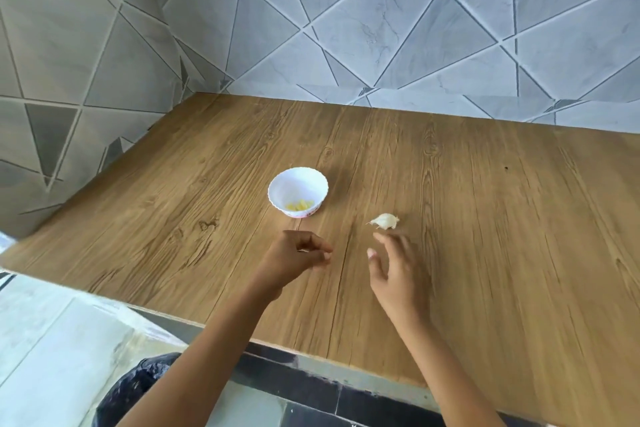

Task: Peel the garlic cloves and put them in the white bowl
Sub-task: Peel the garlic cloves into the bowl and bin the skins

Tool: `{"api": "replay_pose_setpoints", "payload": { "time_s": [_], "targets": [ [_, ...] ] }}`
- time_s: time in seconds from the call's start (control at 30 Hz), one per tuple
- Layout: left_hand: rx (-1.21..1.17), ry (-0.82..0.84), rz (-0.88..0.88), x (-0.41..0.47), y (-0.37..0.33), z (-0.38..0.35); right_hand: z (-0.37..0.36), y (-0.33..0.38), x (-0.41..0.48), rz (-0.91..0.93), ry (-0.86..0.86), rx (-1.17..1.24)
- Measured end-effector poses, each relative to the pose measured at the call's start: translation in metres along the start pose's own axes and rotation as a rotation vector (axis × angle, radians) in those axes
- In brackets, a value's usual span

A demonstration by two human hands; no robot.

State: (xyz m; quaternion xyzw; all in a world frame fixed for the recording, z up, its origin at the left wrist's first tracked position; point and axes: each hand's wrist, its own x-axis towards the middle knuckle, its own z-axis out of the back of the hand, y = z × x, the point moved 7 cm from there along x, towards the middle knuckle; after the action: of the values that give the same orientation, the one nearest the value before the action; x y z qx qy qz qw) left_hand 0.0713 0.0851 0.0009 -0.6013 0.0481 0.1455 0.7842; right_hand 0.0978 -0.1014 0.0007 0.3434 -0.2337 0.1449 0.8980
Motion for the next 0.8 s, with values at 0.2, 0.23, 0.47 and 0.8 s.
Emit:
{"api": "replay_pose_setpoints", "payload": {
  "time_s": [0.2, 0.23, 0.47, 0.8],
  "targets": [
    [0.075, 0.234, 0.136, -0.015, 0.017, 0.012, -0.033, 0.030, -0.058, -0.011, 0.227, -0.295],
    [0.095, 0.280, 0.163, -0.016, 0.019, 0.014, -0.036, 0.032, -0.062, -0.015, 0.241, -0.367],
    [0.487, 0.329, 0.080, -0.009, 0.018, 0.011, -0.035, 0.034, -0.067, -0.082, 0.303, -0.473],
    [0.818, 0.217, -0.008, -0.005, 0.013, 0.000, -0.034, 0.038, -0.066, -0.090, 0.296, -0.469]
  ]
}}
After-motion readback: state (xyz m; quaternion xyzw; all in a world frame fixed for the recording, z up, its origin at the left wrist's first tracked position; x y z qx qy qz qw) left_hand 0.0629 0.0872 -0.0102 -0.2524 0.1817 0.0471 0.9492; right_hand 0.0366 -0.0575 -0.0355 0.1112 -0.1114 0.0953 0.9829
